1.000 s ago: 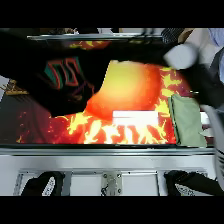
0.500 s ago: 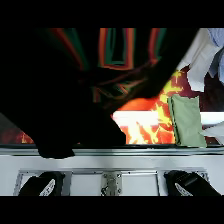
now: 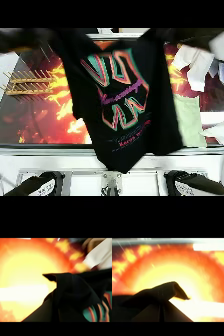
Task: Fold the clothes and pants, and hang the long-sleeved shirts on hangers.
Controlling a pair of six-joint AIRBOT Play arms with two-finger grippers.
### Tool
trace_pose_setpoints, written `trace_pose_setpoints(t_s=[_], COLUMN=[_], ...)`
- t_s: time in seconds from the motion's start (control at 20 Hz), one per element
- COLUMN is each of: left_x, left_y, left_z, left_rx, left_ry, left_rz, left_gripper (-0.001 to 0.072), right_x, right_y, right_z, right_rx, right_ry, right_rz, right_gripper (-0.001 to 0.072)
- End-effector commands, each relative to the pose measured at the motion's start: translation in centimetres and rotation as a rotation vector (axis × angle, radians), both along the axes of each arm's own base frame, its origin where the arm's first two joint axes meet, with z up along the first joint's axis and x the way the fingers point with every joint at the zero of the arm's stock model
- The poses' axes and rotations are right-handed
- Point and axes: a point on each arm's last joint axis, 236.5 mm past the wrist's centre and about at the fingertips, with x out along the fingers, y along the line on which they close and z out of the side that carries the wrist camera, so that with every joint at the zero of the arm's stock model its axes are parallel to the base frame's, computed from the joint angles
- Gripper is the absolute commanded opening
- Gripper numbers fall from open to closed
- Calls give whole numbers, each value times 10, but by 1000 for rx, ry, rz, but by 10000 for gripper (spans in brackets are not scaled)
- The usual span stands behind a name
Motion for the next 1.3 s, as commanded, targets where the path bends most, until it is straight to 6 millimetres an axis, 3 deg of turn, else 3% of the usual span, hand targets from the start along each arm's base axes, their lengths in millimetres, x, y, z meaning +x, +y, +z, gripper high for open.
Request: trace_pose_setpoints(t_s=[0.0, 0.05, 0.1, 0.25, 0.3, 0.4, 0.5, 0.6, 0.75, 0.85, 0.95, 1.1, 1.25], left_x=[54, 67, 78, 94, 93, 89, 84, 78, 75, 73, 67, 58, 51], left_y=[11, 14, 18, 39, 47, 62, 74, 77, 80, 80, 80, 79, 78], left_z=[-140, -168, -192, -232, -240, -251, -258, -262, -265, -270, -279, -292, -303], left_rx=[70, 83, 90, 100, 105, 103, 100, 101, 99, 98, 98, 96, 95], left_ry=[245, 281, 319, 412, 446, 500, 539, 567, 584, 596, 621, 660, 691], left_rz=[26, 26, 35, 53, 52, 59, 67, 63, 64, 63, 61, 58, 56], left_gripper=[16, 15, 16, 15, 15, 15, 16, 15, 15, 15, 15, 15, 15], right_x=[49, 53, 55, 49, 38, 0, -54, -121, -218, -251, -255, -228, -211], right_y=[-15, -12, -10, -35, -52, -93, -122, -136, -141, -126, -98, -60, -35], right_z=[-143, -160, -166, -142, -138, -148, -180, -229, -303, -335, -354, -359, -369], right_rx=[37, 78, 135, 172, 109, -39, -108, -64, 29, 109, 247, 420, 435], right_ry=[299, 336, 353, 329, 341, 426, 557, 718, 942, 1001, 1000, 900, 855], right_rz=[-33, -12, 16, 46, 42, -13, -82, -165, -312, -342, -348, -337, -313], right_gripper=[191, 536, 711, 706, 705, 706, 706, 706, 706, 706, 706, 706, 706])
